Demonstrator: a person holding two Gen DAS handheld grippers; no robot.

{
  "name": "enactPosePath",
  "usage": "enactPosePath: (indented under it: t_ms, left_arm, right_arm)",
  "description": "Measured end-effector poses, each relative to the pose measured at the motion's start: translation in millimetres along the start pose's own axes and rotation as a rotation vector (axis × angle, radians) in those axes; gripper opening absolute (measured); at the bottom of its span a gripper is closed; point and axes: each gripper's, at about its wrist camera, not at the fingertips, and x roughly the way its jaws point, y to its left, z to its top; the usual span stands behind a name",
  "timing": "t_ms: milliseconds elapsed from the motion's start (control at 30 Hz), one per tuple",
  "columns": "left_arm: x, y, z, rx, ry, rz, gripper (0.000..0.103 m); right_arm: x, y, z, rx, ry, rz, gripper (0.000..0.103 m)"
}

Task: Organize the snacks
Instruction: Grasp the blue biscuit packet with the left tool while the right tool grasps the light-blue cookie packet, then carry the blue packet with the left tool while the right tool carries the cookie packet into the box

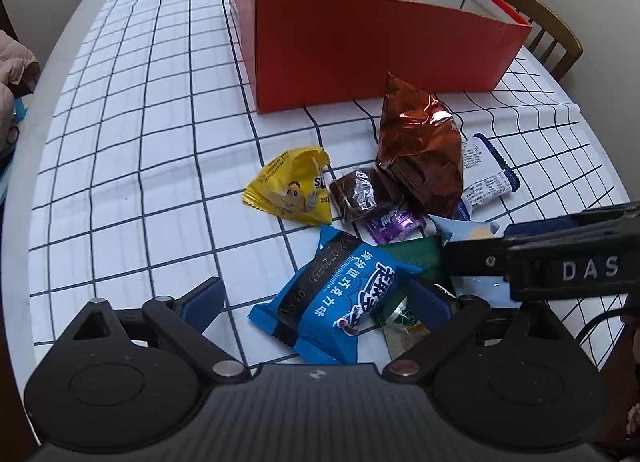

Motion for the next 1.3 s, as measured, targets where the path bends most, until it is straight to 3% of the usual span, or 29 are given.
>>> enactPosePath:
  t_ms: [100, 200, 267, 567, 967, 1300]
  left_arm:
    - [2.8, -0.2, 1.9, -0.004, 0.004, -0.004, 0.088]
    - [4.8, 0.3, 1.7, -0.015, 0.016, -0.022, 0.069]
    - [4.8, -0.6, 0.4, -0.021, 0.016, -0.029, 0.064]
    - [-2.9, -1.5, -8.9, -0.099, -0.005, -0.041, 0.042]
    - [-25.6, 12.5, -24.4, -0.274, -0.051, -0.006, 0.040]
    - [-81.6, -0.2, -20.5, -0.283, -0.129, 0.033, 0.040]
  right_arm:
    - [1.6, 2.3, 0.1, 0.000, 0.002, -0.003, 0.061]
    - [1.7, 2.4, 0.1, 0.001, 0.002, -0.010, 0.055]
    - [1.4, 1.5, -0.7, 0.003, 0.000, -0.005, 0.051]
    - [-5.1, -1.5, -5.5, 0.014, -0.026, 0.005, 0.046]
    - [-33.5, -5.9, -15.5, 0.003, -0.081, 0.025, 0.046]
    - [-76.6, 2.1, -15.1, -0.076, -0.161, 0.043, 0.046]
